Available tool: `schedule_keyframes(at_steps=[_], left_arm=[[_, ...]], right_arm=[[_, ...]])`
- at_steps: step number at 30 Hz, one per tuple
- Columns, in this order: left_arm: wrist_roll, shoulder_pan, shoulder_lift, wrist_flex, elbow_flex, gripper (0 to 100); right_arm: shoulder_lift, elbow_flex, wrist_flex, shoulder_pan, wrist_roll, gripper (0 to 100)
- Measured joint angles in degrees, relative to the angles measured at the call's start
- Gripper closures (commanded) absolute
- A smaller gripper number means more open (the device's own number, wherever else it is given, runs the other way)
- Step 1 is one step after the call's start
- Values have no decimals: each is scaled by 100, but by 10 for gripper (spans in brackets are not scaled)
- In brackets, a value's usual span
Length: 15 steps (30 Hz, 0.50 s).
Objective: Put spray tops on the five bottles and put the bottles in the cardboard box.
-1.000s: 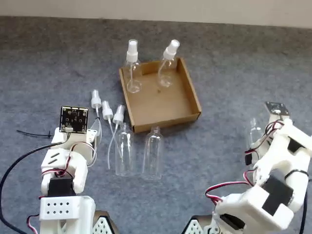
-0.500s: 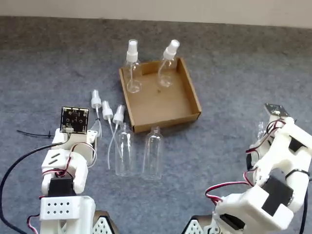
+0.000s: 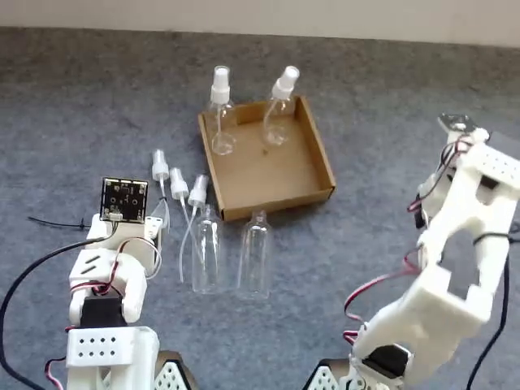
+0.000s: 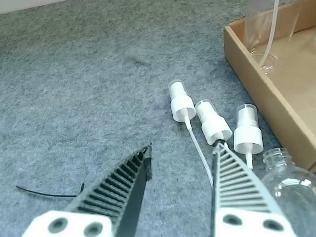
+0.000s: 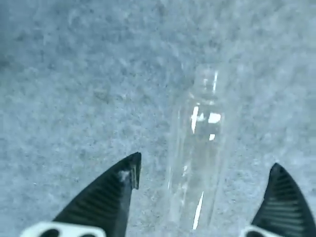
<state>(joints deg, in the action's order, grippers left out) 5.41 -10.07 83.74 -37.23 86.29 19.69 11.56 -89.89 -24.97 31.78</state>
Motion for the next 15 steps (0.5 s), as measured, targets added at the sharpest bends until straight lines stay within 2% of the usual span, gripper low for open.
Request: schedule_keyframes(at_steps=[3,6,15], left_arm=[[0,0,0,0,0,811],[0,0,0,0,0,811],[0,0,0,0,0,811]], right_arm=[[888,774,-343,-18,0,742],[1512,1354,-642,-26,9,743],[1969,1855,-774,-149,264,745]])
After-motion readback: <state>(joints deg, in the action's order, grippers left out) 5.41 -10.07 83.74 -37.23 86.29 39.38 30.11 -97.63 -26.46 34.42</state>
